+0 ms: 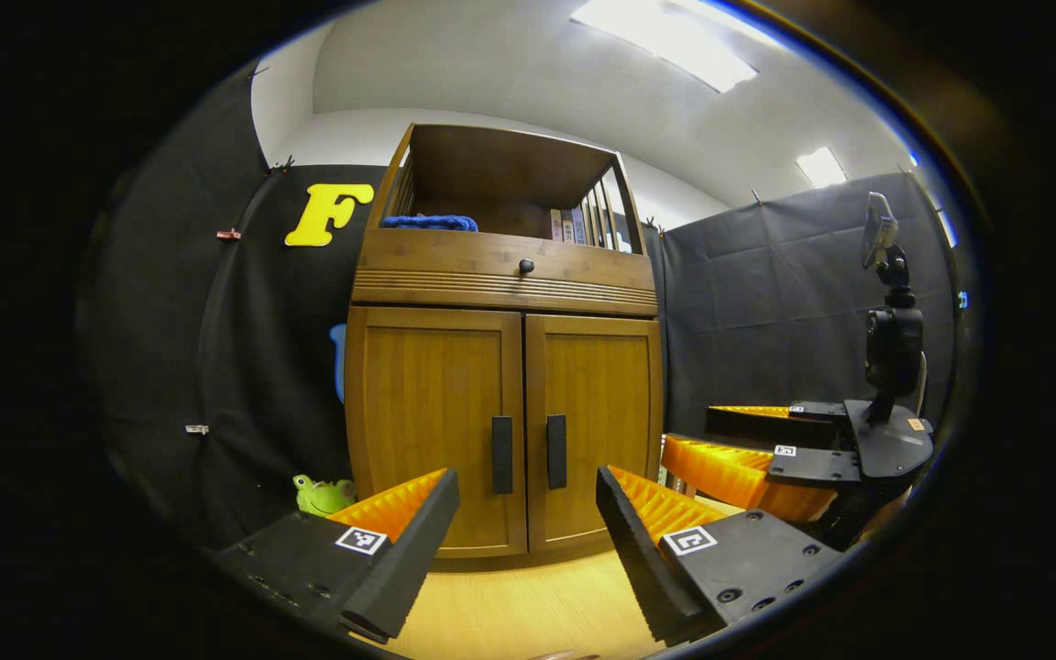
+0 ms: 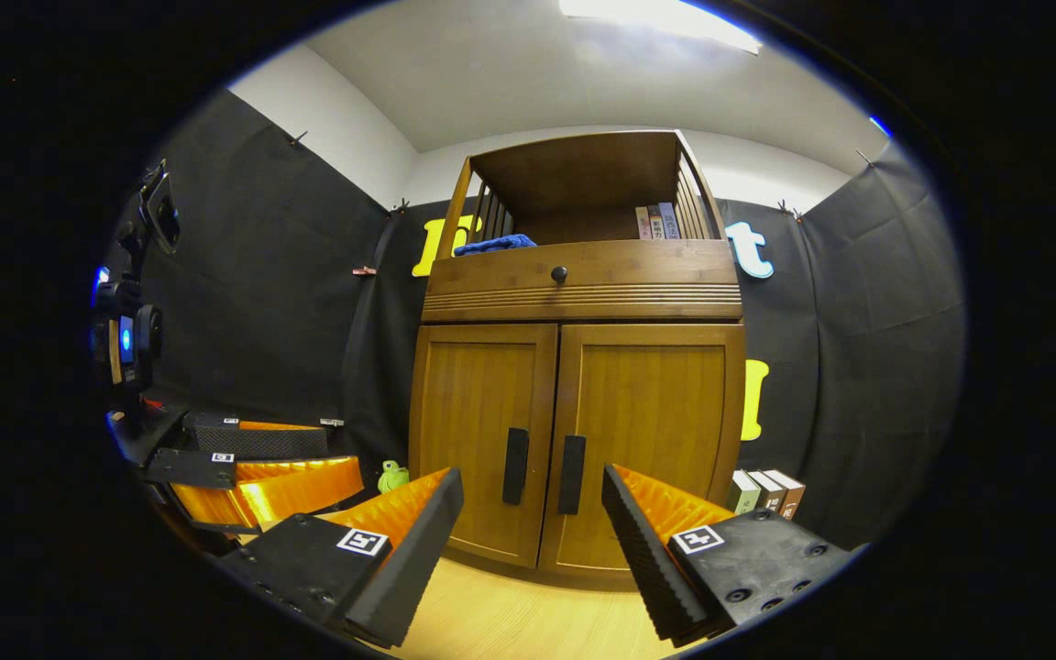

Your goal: Open the right door of the double-door shoe cabinet with the right hand, and open the left door with the left hand.

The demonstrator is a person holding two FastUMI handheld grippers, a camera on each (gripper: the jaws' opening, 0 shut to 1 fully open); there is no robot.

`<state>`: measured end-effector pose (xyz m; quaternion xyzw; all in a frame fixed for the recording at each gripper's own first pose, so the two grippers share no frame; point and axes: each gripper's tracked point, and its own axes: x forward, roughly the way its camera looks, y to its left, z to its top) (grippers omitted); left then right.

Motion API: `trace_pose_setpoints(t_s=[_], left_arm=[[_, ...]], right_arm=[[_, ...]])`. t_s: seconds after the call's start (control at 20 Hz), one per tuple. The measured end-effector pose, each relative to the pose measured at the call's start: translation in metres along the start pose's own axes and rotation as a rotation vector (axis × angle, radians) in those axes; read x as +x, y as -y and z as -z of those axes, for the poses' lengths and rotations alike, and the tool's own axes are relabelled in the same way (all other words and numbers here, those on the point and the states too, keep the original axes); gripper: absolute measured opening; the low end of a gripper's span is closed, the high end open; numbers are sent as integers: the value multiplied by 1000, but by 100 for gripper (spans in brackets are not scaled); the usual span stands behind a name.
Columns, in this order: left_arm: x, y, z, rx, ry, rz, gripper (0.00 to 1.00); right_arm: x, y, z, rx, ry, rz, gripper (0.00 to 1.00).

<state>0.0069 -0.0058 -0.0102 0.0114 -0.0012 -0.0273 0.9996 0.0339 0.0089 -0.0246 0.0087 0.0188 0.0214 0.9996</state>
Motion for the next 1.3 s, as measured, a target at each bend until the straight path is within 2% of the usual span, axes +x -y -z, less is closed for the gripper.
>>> trace_pose_setpoints(t_s=[0.1, 0.35, 0.4, 0.45, 0.55, 0.6, 0.9, 0.95, 1.0, 1.3], left_arm=[[0, -1, 2, -4, -7, 10, 94], [-1, -11, 12, -7, -19, 10, 94], [-2, -12, 16, -6, -26, 10, 91], [-3, -16, 19, -6, -32, 9, 94], [-3, -17, 20, -13, -33, 1, 94], [-4, -18, 20, -16, -34, -3, 94], [-9, -24, 19, -15, -40, -29, 94], [-9, -24, 18, -16, -40, -34, 94], [-8, -24, 19, -21, -41, -38, 94], [-8, -26, 21, -39, -45, -53, 94]], right_arm=[[8, 0, 6, 5, -9, 7, 94], [42, 3, 20, -8, -14, 48, 94], [50, 2, 26, -6, -26, 50, 93], [59, 0, 31, -3, -37, 50, 93], [75, 2, 36, 0, -46, 61, 94], [81, 3, 39, -1, -47, 71, 90], [132, 19, 63, 13, -55, 125, 90], [139, 24, 70, 18, -65, 142, 89], [145, 29, 75, 25, -74, 157, 84], [183, 47, 95, 16, -82, 223, 84]])
